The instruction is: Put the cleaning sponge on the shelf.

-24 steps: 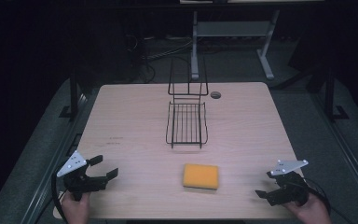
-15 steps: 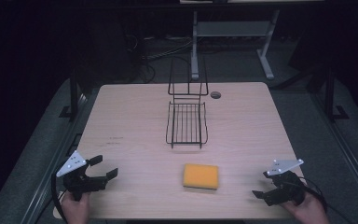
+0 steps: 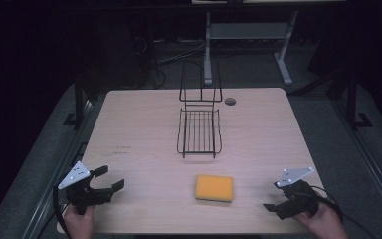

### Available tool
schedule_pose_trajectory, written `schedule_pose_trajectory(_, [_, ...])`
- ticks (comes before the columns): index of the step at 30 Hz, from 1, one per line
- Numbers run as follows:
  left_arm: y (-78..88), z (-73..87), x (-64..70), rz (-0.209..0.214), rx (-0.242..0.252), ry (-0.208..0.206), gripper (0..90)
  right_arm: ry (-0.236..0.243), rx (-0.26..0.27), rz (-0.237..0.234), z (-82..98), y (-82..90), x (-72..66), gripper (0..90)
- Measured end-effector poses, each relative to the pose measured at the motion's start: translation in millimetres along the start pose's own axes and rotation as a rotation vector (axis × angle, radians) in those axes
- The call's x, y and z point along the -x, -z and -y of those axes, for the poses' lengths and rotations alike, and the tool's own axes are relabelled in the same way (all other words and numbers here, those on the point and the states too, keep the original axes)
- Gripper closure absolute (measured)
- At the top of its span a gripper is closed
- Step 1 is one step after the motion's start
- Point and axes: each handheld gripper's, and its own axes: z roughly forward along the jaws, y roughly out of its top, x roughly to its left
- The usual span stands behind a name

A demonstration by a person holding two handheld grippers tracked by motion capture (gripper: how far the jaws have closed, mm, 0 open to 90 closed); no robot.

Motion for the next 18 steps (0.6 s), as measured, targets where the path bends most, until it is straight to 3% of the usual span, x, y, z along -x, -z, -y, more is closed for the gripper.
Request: schedule_pose_trajectory(18, [0.4,-0.4,0.2,-0.005,0.005,0.0,13.4,0.079,-0.015,-0.063,-28.9,-2.9,-10.6,17.3])
